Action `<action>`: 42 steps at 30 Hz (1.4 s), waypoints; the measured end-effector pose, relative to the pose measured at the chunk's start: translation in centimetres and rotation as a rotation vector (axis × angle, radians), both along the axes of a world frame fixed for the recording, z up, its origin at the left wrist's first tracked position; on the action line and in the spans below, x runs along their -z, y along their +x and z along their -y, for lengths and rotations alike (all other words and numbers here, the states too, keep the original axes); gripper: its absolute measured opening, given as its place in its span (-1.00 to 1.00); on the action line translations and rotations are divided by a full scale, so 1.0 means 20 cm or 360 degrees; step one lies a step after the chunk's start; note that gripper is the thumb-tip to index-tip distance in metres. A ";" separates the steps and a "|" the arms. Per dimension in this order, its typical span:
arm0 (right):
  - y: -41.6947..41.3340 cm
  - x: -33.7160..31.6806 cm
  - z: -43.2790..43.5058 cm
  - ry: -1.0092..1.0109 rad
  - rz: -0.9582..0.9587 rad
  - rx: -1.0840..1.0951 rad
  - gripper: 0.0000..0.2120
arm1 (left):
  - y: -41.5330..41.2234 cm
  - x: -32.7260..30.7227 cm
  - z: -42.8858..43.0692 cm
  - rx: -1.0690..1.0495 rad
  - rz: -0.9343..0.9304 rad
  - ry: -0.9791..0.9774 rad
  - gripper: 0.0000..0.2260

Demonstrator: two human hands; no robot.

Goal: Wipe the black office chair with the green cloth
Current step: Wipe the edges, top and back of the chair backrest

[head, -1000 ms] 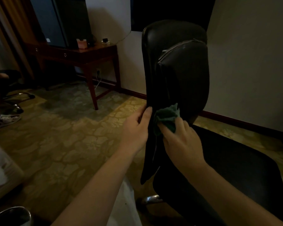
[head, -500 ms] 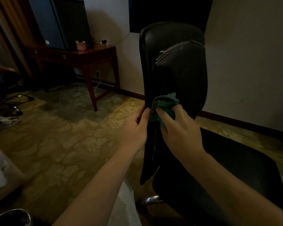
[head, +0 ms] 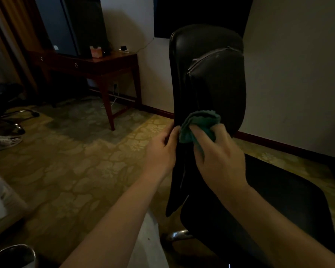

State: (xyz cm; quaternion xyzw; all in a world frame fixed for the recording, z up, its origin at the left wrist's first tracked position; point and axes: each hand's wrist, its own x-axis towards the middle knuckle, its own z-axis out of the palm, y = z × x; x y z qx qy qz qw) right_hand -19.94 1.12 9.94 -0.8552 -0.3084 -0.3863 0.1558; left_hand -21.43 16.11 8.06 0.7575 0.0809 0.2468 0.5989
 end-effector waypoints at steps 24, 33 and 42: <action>-0.06 -0.02 -0.05 -0.0023 -0.0059 0.0141 -0.65 | -0.04 -0.03 0.00 0.0161 0.0043 -0.0119 -0.68; -0.09 0.26 -0.01 -0.0347 -0.0367 0.0192 -0.61 | -0.05 -0.02 0.00 0.0198 0.0079 -0.0097 -0.64; -0.08 -0.01 -0.05 0.0086 -0.0157 0.0136 -0.60 | -0.08 0.09 0.00 0.0161 0.0036 -0.0179 -0.71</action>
